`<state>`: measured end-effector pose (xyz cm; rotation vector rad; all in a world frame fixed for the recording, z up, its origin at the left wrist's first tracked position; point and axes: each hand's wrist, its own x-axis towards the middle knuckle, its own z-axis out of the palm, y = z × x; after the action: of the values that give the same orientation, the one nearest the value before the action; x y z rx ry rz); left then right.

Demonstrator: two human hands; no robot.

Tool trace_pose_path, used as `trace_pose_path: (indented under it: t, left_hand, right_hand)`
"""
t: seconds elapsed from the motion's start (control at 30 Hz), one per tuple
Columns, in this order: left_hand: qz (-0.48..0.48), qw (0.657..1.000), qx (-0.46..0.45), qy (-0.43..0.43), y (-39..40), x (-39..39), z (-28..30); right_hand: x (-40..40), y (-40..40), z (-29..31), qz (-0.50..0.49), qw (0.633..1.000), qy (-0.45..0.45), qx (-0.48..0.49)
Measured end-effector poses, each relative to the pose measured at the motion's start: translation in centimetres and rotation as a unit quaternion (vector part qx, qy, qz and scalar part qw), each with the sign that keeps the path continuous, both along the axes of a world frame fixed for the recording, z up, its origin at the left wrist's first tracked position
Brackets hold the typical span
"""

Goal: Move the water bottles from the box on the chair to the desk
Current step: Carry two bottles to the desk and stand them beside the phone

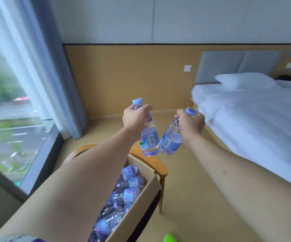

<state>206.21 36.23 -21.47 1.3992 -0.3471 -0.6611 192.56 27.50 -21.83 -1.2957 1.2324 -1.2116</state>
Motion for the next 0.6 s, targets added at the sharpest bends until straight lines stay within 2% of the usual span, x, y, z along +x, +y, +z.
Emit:
trace_pose_path:
  t: [0.23, 0.43, 0.6]
  left_hand:
    - [-0.204, 0.978, 0.004, -0.041, -5.3, -11.1, 1.8]
    - [-0.324, 0.944, -0.013, -0.063, -9.2, -22.6, 3.5]
    - [-0.427, 0.901, -0.015, -0.078, -10.7, -34.4, 4.0]
  right_hand:
    - [-12.2, -1.4, 1.9, -0.078, 0.996, 0.039, -0.009]
    - [-25.0, -1.5, 3.5, -0.153, 0.988, -0.001, 0.013]
    - [-36.8, 0.4, 4.2, -0.225, 0.973, -0.018, 0.038]
